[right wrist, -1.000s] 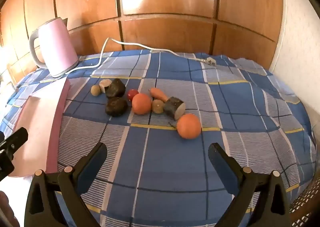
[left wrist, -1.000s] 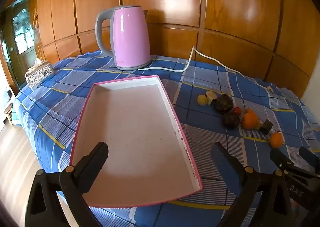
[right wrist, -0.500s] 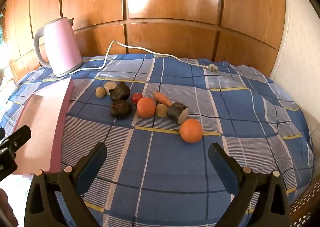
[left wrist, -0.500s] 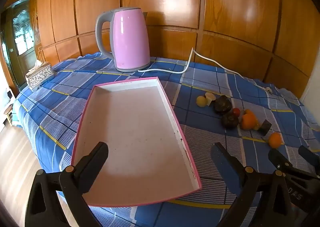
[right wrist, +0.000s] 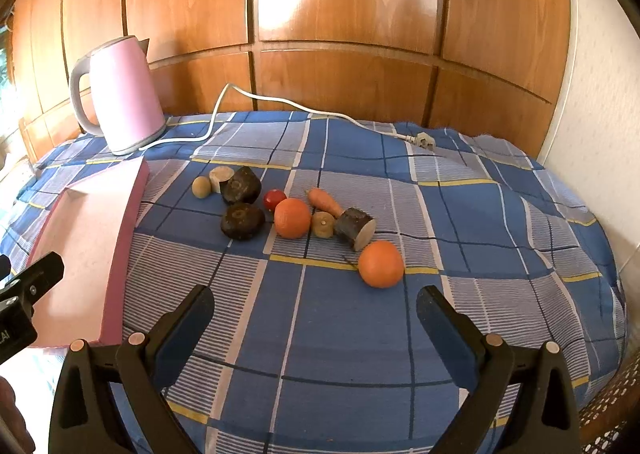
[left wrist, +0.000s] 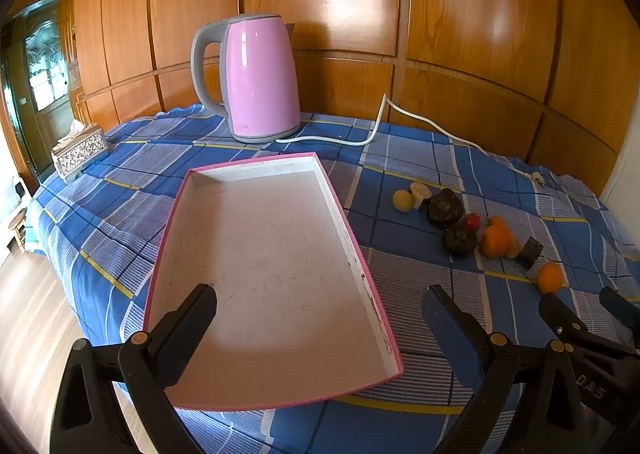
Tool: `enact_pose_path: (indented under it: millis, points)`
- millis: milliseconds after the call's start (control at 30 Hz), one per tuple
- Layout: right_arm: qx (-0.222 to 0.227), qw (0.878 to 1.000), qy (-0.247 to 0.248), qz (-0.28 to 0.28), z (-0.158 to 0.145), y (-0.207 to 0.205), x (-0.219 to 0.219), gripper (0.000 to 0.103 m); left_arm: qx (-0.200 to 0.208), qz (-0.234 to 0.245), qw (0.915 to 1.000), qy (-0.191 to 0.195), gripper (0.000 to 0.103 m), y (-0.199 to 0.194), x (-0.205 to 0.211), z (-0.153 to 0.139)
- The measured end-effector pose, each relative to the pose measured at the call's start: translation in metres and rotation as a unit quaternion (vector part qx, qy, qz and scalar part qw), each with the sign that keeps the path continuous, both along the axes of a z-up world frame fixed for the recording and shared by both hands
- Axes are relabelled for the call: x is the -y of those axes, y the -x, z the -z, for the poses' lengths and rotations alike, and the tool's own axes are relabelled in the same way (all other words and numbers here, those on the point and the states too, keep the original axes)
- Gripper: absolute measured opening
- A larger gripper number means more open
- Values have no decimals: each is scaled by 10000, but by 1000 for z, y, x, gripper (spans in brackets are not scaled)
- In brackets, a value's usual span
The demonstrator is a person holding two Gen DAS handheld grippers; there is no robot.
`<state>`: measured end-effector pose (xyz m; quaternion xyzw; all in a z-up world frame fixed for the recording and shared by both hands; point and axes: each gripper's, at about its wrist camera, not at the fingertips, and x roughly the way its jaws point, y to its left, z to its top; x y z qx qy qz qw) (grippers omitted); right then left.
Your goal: Organize fruits
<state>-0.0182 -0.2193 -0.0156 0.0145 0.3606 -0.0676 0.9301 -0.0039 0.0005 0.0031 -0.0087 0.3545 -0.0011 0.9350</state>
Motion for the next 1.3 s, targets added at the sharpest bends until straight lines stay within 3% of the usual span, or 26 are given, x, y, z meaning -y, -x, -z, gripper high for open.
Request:
enact_pose_path:
  millis: [1300]
  points:
    - [164,9998,122,-43,-7,6,-5,103,63,51,10000,-46,103,6,1,-4]
